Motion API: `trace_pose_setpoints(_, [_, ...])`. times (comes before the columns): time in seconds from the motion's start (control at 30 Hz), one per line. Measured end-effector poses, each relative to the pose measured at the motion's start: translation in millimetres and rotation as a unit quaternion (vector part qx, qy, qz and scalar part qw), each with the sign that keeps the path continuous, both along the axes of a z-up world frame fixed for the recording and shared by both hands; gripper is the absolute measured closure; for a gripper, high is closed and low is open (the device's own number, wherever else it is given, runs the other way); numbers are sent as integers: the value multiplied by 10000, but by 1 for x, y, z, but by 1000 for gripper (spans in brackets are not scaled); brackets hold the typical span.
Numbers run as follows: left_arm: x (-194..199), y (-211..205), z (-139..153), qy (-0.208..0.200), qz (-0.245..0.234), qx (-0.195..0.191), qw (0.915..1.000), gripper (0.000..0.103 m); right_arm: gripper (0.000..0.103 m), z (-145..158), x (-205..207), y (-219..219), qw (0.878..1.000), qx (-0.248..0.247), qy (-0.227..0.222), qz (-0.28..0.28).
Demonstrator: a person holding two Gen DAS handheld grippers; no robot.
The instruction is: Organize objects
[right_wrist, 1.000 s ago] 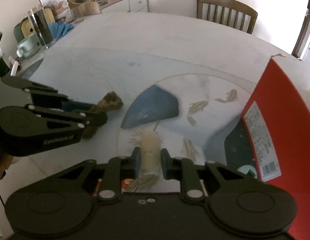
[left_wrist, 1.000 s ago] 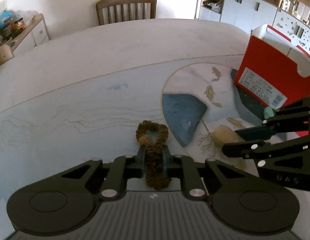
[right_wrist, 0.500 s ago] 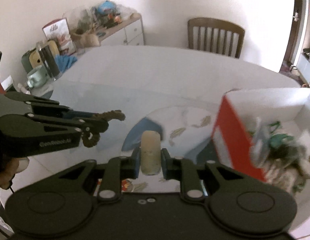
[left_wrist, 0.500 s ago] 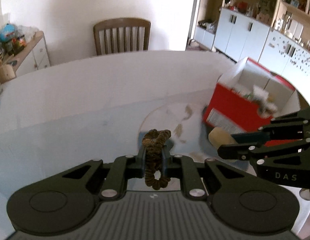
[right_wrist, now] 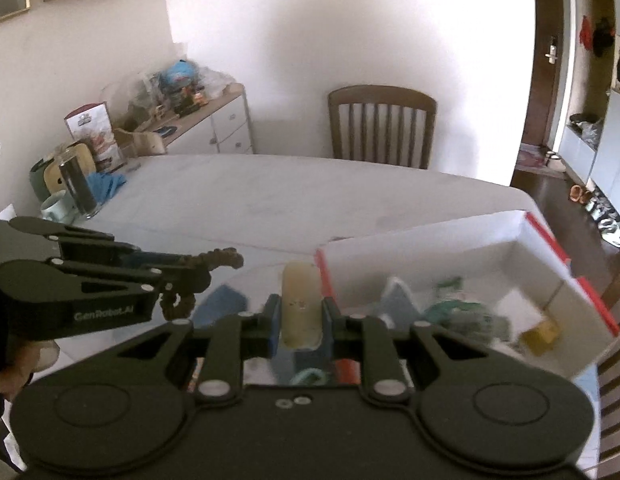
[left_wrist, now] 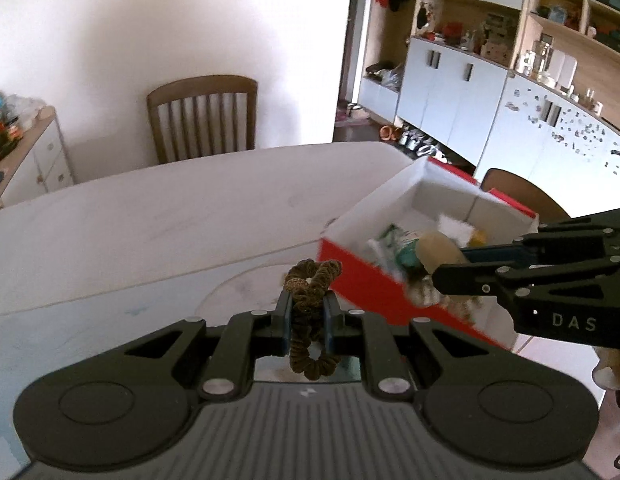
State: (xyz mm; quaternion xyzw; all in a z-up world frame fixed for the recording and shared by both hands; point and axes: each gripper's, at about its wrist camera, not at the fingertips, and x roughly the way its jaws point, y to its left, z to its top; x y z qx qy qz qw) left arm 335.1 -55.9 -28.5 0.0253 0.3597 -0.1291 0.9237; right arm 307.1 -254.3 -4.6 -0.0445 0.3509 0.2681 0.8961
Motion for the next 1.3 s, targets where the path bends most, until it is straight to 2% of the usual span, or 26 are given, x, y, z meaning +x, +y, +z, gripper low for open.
trace_pose_setpoints(0.43, [13,-94,-5,36,-186,90,9998,88,84,-5,18,-92,9997,3,51,-241])
trace_pose_setpoints(0.7, [29,-144,-23,220,-228,234,9992,88,84,-15,39,-134,9993,-23,164,-344])
trace_pose_setpoints(1.03, [58,-179,-51,455,-134,576,9972,88,84,-39,75,-159,9981,-159,424,-407])
trace_pose_setpoints(1.3, [81,-184,-71,687,59,807,9944,88,84,-61,103,-158,9967,-332,653,-349])
